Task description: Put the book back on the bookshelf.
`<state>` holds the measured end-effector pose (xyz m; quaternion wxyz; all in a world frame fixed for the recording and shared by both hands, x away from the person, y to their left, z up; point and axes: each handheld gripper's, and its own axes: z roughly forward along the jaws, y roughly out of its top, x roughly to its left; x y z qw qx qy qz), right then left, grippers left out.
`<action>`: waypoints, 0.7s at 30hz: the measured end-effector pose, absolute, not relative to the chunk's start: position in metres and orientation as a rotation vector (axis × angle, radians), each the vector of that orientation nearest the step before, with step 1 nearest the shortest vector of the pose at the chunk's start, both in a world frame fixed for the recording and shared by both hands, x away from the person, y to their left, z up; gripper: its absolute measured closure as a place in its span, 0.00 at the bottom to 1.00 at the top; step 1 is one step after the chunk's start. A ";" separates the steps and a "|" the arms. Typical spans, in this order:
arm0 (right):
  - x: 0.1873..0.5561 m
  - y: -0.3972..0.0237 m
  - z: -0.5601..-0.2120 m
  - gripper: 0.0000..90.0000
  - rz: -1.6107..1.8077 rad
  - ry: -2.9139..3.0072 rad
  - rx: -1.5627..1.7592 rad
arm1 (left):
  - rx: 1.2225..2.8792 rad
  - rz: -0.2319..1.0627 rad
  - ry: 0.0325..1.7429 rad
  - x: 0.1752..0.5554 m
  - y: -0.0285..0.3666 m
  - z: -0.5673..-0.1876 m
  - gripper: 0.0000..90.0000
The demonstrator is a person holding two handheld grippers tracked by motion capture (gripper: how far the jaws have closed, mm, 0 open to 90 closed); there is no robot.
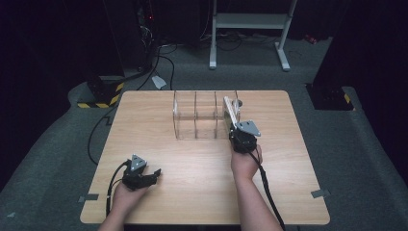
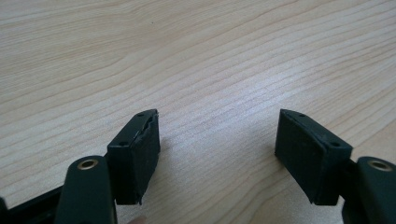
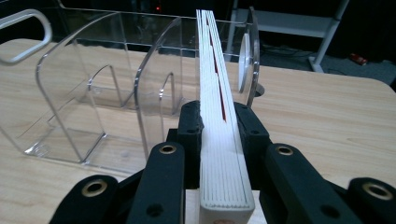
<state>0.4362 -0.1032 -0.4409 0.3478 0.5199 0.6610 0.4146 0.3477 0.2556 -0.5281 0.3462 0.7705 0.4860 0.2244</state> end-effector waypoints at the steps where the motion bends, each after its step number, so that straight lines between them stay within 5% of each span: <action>1: 0.439 -0.103 -0.441 0.84 1.067 1.707 1.352 | 1.999 0.582 1.261 0.348 0.256 -0.528 0.34; 21: 0.451 -0.100 -0.453 0.80 1.057 1.664 1.432 | 1.999 0.579 1.258 0.348 0.255 -0.528 0.34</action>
